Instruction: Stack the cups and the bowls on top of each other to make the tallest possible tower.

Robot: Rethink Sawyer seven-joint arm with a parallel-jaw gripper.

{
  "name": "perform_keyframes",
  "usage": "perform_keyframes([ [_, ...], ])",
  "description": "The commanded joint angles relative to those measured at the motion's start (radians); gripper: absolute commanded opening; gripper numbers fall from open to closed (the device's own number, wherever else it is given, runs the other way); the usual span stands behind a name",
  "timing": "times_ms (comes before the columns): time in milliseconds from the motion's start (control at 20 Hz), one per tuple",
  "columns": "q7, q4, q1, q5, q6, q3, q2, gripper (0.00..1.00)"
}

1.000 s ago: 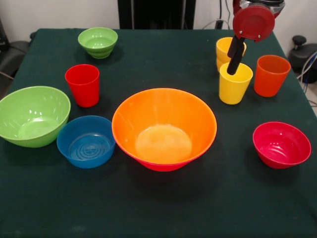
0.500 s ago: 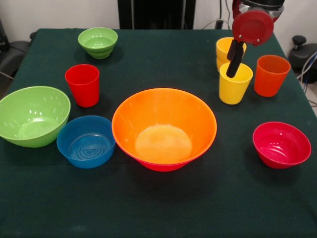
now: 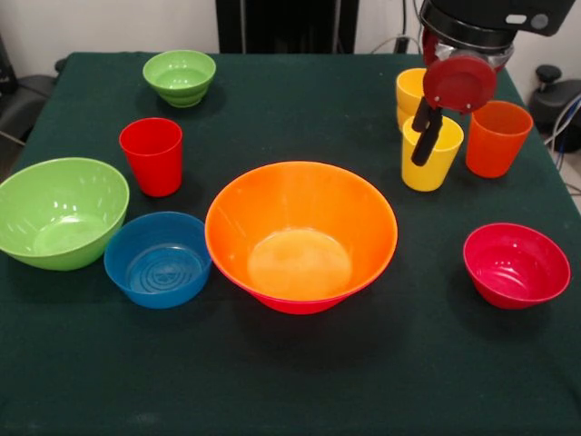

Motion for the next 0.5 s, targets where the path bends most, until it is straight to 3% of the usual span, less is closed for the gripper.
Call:
perform_keyframes([
  [50, 0.052, -0.069, 0.004, -0.013, 0.088, 0.13, 0.078, 1.0],
  [500, 0.054, -0.058, 0.011, 0.01, 0.063, 0.146, 0.074, 1.0],
])
